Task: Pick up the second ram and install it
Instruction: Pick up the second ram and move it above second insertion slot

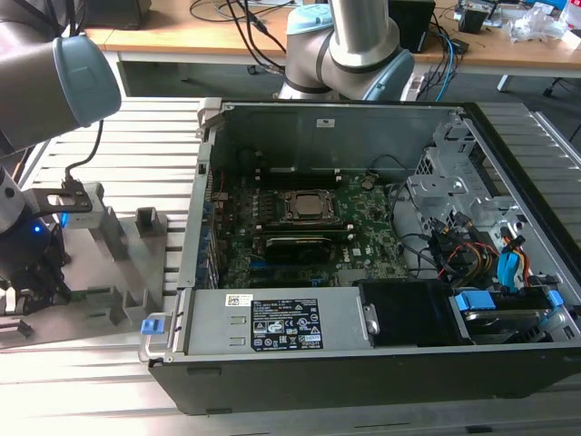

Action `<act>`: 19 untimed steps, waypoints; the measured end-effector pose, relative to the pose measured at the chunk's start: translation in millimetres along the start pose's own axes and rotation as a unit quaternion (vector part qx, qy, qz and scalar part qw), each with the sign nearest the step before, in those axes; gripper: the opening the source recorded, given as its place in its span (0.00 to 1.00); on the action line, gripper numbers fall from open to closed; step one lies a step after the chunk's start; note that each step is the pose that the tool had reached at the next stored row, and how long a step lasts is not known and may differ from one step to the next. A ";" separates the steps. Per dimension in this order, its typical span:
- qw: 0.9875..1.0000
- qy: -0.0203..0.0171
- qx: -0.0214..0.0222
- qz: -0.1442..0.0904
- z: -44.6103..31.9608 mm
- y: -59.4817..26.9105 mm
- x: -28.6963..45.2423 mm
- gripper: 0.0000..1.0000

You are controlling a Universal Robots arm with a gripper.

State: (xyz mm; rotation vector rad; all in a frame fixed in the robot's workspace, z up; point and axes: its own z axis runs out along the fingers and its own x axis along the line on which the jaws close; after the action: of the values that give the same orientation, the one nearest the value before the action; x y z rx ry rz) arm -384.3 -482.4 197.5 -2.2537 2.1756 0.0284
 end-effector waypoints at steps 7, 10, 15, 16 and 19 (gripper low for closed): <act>1.000 0.000 0.000 0.000 -12.4 0.0 -0.6 0.14; 1.000 0.000 0.000 0.000 -19.6 0.1 -1.2 0.14; 1.000 0.000 0.000 0.000 -27.7 0.1 -1.9 0.14; 1.000 0.000 0.000 0.000 -30.2 0.1 -2.1 0.14; 1.000 0.000 0.000 0.000 -35.3 0.1 -2.6 0.14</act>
State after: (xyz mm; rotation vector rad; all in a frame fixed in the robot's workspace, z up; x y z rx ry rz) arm -384.3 -480.5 232.8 -2.2538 2.1758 0.0282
